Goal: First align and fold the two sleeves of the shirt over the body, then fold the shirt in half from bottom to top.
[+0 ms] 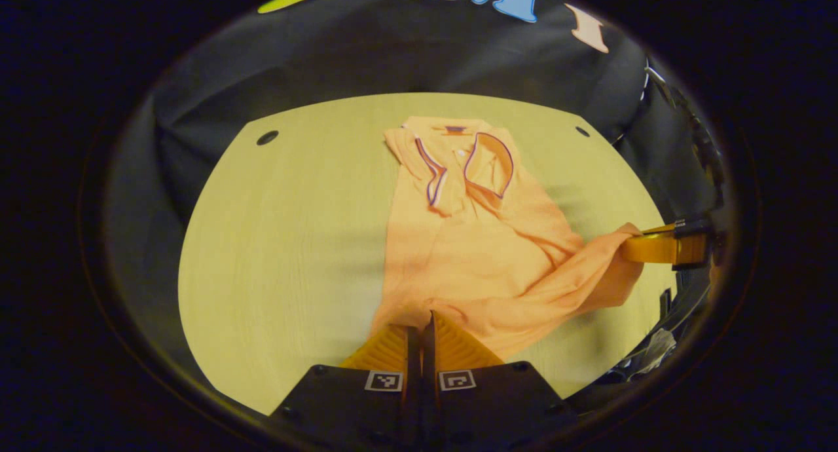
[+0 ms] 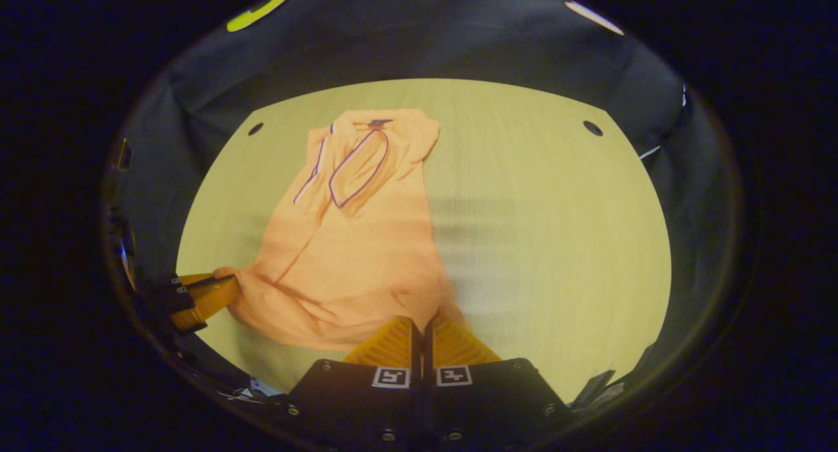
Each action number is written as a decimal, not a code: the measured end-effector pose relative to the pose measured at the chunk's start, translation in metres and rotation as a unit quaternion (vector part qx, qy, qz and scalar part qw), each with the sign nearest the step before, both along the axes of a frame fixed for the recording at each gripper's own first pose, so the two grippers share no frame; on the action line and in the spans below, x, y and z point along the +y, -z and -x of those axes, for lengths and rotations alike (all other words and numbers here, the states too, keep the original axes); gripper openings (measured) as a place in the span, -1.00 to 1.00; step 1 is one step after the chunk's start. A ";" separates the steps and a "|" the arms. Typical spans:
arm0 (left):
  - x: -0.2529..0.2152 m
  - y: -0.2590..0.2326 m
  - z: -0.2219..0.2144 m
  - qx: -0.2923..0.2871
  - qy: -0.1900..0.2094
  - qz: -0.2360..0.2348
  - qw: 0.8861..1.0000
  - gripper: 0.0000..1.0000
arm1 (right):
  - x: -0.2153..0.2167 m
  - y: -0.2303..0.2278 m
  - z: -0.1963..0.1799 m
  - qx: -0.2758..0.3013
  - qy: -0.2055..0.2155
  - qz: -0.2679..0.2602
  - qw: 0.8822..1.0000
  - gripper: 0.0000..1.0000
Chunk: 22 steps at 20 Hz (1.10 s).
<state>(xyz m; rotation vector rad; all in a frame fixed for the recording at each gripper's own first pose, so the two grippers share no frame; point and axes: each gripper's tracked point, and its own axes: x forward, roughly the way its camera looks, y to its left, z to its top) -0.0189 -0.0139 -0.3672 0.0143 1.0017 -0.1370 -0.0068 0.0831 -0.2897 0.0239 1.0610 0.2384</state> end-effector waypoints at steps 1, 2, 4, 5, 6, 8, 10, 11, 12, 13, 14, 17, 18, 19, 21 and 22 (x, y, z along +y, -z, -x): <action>0.001 -0.004 -0.015 -0.008 0.000 0.000 1.000 -0.89 | 0.001 -0.006 -0.014 -0.009 0.004 -0.004 1.000 -0.99; 0.001 -0.009 -0.031 -0.015 0.000 0.001 1.000 -0.89 | 0.002 -0.011 -0.027 -0.016 0.007 -0.007 1.000 -1.00; 0.000 -0.018 -0.060 -0.030 -0.005 0.007 1.000 -0.89 | 0.004 -0.019 -0.051 -0.028 0.016 -0.015 0.999 -1.00; 0.001 -0.022 -0.075 -0.037 -0.007 0.008 0.999 -0.89 | 0.005 -0.022 -0.062 -0.033 0.020 -0.019 0.999 -1.00; 0.001 -0.025 -0.090 -0.044 -0.008 0.009 0.999 -0.89 | 0.005 -0.025 -0.073 -0.039 0.025 -0.022 0.999 -1.00; 0.002 -0.028 -0.116 -0.055 -0.009 0.009 0.998 -0.89 | 0.006 -0.030 -0.097 -0.048 0.033 -0.027 0.998 -1.00; 0.001 -0.032 -0.143 -0.068 -0.012 0.011 0.998 -0.89 | 0.006 -0.036 -0.119 -0.059 0.040 -0.029 0.997 -1.00; 0.002 -0.034 -0.155 -0.075 -0.016 0.012 0.997 -0.89 | 0.005 -0.039 -0.131 -0.066 0.042 -0.028 0.997 -1.00; 0.001 -0.034 -0.169 -0.080 -0.020 0.014 0.996 -0.89 | 0.004 -0.043 -0.142 -0.075 0.044 -0.028 0.996 -1.00; 0.002 -0.036 -0.182 -0.086 -0.025 0.015 0.996 -0.89 | 0.003 -0.048 -0.155 -0.084 0.048 -0.028 0.995 -0.99; 0.003 -0.037 -0.196 -0.092 -0.030 0.017 0.995 -0.85 | 0.004 -0.050 -0.171 -0.092 0.052 -0.030 0.994 -1.00; 0.006 -0.039 -0.232 -0.109 -0.038 0.013 0.993 -0.85 | 0.007 -0.054 -0.210 -0.112 0.067 -0.036 0.991 -1.00; 0.007 -0.040 -0.246 -0.116 -0.042 0.012 0.992 -0.89 | 0.007 -0.057 -0.222 -0.121 0.072 -0.038 0.989 -0.99; 0.008 -0.042 -0.256 -0.124 -0.046 0.013 0.991 -0.89 | 0.006 -0.060 -0.236 -0.128 0.076 -0.040 0.988 -1.00; 0.010 -0.043 -0.276 -0.136 -0.051 0.012 0.989 -0.89 | 0.006 -0.062 -0.260 -0.143 0.086 -0.048 0.985 -1.00; 0.009 -0.041 -0.285 -0.140 -0.051 0.010 0.989 -0.89 | 0.008 -0.061 -0.271 -0.150 0.090 -0.050 0.983 -1.00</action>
